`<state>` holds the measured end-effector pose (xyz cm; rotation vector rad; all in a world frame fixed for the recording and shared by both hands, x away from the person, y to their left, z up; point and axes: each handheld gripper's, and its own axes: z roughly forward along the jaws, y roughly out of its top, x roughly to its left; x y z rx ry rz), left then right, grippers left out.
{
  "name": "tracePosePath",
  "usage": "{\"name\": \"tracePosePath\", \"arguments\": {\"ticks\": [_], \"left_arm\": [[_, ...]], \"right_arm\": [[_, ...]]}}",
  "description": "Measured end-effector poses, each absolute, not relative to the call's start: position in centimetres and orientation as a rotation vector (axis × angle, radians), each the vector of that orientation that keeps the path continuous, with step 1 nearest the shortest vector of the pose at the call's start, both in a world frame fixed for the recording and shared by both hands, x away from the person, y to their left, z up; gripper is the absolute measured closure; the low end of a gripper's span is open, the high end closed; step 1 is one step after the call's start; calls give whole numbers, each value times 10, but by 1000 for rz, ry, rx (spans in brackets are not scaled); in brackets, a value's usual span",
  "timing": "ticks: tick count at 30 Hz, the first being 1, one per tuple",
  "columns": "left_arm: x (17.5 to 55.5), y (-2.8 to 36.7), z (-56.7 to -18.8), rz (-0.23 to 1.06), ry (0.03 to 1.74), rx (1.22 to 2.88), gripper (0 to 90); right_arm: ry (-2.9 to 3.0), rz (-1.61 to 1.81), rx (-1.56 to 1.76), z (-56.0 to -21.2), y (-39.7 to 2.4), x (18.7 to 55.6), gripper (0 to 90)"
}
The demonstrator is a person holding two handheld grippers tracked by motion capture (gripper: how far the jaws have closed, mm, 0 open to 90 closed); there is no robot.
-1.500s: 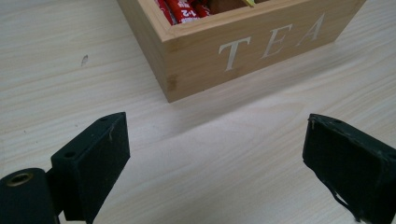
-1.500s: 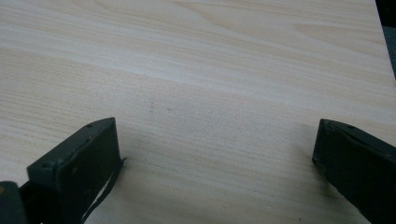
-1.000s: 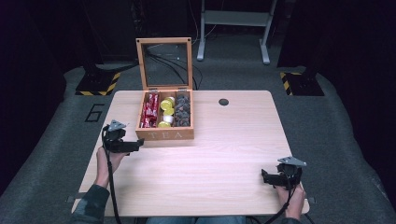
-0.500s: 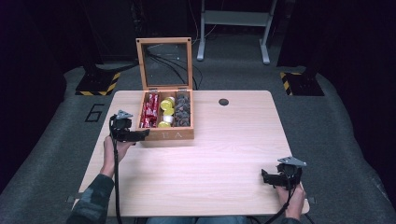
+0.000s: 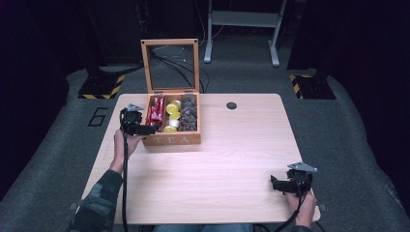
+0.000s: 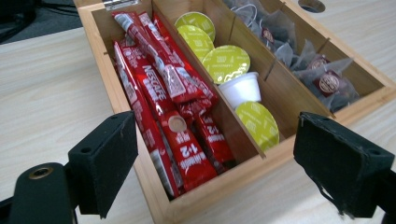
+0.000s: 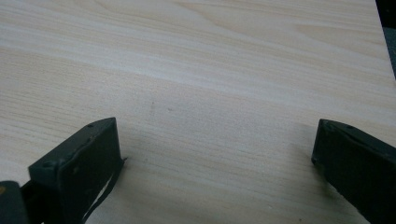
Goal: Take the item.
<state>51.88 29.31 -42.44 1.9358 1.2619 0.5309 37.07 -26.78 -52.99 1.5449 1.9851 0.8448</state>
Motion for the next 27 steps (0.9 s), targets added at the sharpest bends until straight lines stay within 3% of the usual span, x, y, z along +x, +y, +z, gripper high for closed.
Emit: {"name": "tracePosePath", "arguments": {"ticks": [13,27], "left_arm": [[549,285,-420,560,1282,1914,202],[572,282,-430,583,1345,1931,470]], "right_arm": [[1987,847,1547,-530,-268,371,6],[1984,847,1549,-530,-267,371,6]]}}
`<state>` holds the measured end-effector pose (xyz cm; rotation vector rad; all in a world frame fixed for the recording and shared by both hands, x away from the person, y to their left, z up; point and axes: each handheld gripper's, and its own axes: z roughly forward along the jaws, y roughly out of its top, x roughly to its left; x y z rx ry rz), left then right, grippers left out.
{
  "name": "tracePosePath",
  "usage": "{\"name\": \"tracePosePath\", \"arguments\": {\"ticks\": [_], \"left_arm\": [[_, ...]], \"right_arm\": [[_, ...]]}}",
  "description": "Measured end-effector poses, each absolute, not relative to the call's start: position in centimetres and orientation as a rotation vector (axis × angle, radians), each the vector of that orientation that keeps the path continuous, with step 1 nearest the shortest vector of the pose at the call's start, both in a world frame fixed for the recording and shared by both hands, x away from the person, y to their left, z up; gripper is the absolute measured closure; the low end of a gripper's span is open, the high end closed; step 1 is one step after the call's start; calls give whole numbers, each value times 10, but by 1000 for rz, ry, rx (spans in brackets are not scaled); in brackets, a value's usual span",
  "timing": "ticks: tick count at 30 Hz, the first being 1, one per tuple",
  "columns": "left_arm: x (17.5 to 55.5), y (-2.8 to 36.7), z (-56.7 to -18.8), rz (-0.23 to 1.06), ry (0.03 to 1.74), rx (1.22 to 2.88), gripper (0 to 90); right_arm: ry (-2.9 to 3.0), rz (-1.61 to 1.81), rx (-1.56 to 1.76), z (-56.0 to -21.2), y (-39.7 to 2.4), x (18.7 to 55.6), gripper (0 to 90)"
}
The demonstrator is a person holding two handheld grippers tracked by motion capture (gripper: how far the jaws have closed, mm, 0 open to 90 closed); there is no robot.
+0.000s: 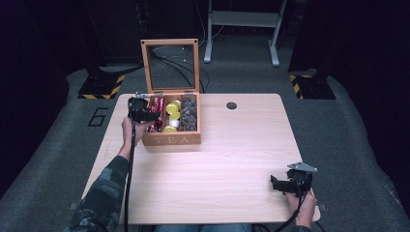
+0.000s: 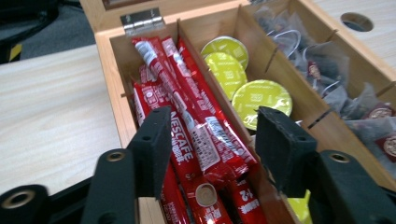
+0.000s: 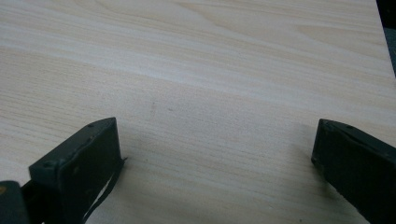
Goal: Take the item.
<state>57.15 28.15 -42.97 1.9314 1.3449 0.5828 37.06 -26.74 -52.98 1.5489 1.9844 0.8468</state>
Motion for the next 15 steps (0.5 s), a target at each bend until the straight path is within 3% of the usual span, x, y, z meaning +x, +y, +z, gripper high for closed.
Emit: {"name": "tracePosePath", "arguments": {"ticks": [15], "left_arm": [[581,278,-447,564,1386,1984,675]], "right_arm": [[1989,844,1537,-530,-268,371,6]]}}
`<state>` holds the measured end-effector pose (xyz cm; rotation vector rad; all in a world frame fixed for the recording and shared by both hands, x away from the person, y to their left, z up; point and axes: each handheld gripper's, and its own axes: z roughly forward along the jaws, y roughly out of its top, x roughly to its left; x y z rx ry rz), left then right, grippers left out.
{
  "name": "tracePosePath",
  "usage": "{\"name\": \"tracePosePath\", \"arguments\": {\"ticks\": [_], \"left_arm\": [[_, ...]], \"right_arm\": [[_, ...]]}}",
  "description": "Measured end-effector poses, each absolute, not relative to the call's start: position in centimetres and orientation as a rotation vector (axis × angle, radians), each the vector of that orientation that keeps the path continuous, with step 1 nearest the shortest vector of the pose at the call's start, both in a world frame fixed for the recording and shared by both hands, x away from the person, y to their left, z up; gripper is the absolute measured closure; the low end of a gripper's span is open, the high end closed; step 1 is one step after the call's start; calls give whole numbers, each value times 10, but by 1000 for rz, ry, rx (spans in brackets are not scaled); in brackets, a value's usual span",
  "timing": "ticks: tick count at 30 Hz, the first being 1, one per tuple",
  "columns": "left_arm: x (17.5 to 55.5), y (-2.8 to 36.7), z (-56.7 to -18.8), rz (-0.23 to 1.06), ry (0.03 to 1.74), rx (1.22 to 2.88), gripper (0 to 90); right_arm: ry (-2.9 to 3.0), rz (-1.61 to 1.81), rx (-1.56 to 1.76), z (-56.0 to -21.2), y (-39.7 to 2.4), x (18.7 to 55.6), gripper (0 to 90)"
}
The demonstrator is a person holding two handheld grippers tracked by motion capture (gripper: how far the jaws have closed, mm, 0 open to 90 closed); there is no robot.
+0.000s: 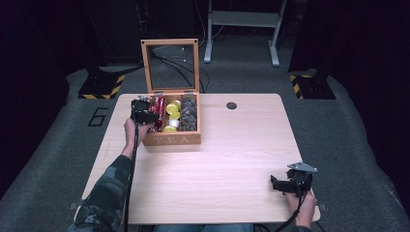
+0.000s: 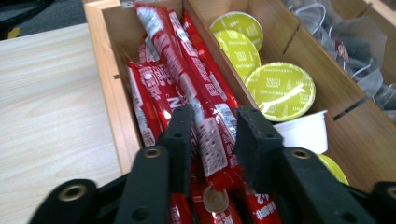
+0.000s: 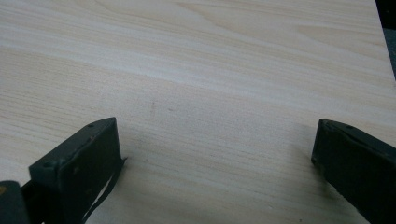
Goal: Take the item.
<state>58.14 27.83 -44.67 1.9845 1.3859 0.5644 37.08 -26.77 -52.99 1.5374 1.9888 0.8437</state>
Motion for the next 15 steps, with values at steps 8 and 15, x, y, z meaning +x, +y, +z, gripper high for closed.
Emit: {"name": "tracePosePath", "arguments": {"ticks": [8,15], "left_arm": [[580,279,-451,556,1460,1907,777],[574,278,-452,604,1469,1869,811]], "right_arm": [[1988,841,1538,-530,-267,371,7],[1987,841,1538,-530,-267,370,7]]}}
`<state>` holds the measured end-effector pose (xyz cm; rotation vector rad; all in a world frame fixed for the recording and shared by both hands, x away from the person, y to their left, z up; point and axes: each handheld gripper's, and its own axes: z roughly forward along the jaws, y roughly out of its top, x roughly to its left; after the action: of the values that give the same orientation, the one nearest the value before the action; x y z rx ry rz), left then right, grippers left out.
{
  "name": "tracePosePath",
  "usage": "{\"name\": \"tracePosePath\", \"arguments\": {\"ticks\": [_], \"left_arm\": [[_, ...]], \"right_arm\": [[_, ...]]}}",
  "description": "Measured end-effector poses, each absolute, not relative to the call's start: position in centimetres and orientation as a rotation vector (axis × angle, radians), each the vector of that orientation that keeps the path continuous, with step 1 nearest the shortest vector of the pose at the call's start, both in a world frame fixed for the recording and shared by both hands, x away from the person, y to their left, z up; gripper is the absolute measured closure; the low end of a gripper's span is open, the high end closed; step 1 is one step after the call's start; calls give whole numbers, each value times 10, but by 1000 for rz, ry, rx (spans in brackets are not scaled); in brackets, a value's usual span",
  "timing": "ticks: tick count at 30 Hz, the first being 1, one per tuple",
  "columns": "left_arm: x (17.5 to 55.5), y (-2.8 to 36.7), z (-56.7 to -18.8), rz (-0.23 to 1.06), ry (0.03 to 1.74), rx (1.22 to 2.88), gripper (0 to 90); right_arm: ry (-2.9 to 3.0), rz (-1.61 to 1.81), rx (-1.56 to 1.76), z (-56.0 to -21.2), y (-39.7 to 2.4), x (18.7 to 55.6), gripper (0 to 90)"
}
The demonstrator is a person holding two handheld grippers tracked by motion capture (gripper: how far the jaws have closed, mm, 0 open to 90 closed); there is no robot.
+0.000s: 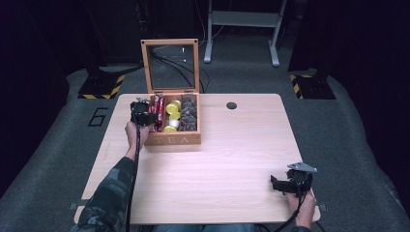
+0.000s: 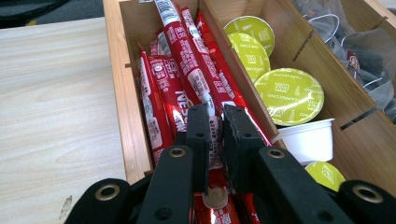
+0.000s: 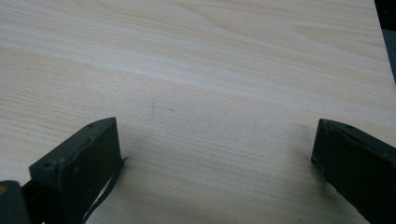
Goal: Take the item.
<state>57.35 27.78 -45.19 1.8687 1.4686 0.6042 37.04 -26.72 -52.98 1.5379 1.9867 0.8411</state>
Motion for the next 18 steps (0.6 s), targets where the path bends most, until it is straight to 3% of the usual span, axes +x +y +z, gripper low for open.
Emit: {"name": "tracePosePath", "arguments": {"ticks": [18], "left_arm": [[554,284,-432,573,1403,1835,815]], "right_arm": [[1987,841,1538,-530,-267,371,7]]}}
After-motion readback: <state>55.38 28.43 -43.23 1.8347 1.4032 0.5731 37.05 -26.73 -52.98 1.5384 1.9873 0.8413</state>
